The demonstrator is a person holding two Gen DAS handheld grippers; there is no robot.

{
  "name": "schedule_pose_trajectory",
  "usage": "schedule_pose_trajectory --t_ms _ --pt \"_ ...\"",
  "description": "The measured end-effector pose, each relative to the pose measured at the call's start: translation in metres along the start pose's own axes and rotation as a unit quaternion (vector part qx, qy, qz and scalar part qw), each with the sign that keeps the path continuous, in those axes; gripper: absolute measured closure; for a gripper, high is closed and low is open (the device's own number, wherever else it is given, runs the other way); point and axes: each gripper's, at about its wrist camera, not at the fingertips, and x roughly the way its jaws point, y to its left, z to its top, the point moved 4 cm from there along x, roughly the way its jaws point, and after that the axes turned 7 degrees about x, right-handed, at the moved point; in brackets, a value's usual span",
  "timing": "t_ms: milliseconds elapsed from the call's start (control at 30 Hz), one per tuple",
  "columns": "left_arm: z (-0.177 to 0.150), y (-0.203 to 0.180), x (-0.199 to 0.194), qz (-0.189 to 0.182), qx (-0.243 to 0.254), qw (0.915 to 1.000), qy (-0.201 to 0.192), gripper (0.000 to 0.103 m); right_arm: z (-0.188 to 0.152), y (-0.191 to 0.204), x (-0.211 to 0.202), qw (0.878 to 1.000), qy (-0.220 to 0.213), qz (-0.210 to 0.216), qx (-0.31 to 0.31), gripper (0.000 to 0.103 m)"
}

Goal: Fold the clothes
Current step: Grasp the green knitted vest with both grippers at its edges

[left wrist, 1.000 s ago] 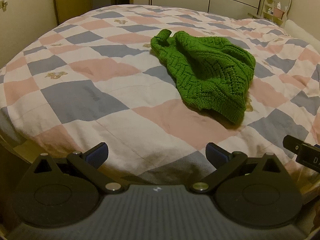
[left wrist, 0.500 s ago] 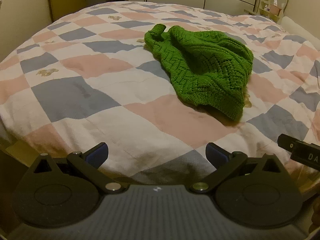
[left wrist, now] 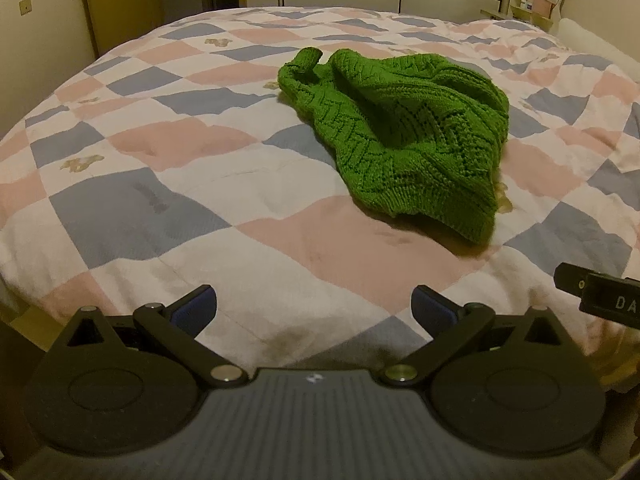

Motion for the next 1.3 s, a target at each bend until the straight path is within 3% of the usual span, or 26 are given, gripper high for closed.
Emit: schedule_pose_trajectory --t_ms 467,600,700,767,900,1000,1133,1300 --pt "0.018 -0.006 0.031 -0.012 0.014 0.9998 -0.002 0.001 0.01 0.001 0.024 1.0 0.007 0.002 0.001 0.0" --pt "0.022 -0.015 0.037 -0.014 0.063 0.9971 -0.04 0.001 0.015 -0.003 0.026 0.999 -0.022 0.033 0.019 0.0" --pt "0.022 -0.028 0.047 -0.007 0.129 0.9896 -0.063 0.003 0.02 -0.008 0.026 0.995 -0.055 0.074 0.04 0.0" --pt "0.023 -0.036 0.054 -0.002 0.173 0.9819 -0.078 0.006 0.024 -0.012 0.027 0.991 -0.075 0.092 0.054 0.0" --pt "0.024 -0.053 0.068 0.008 0.258 0.96 -0.107 0.007 0.031 -0.015 0.043 0.992 -0.064 0.095 0.056 0.0" --pt "0.025 -0.065 0.078 0.015 0.321 0.938 -0.129 0.02 0.034 -0.018 0.052 0.992 -0.057 0.103 0.054 0.0" --pt "0.025 -0.083 0.092 0.025 0.401 0.9023 -0.156 0.04 0.038 -0.022 0.065 0.991 -0.048 0.114 0.052 0.0" --pt "0.027 -0.098 0.117 0.037 0.45 0.8747 -0.175 0.053 0.044 -0.029 0.078 0.991 -0.048 0.114 0.057 0.0"
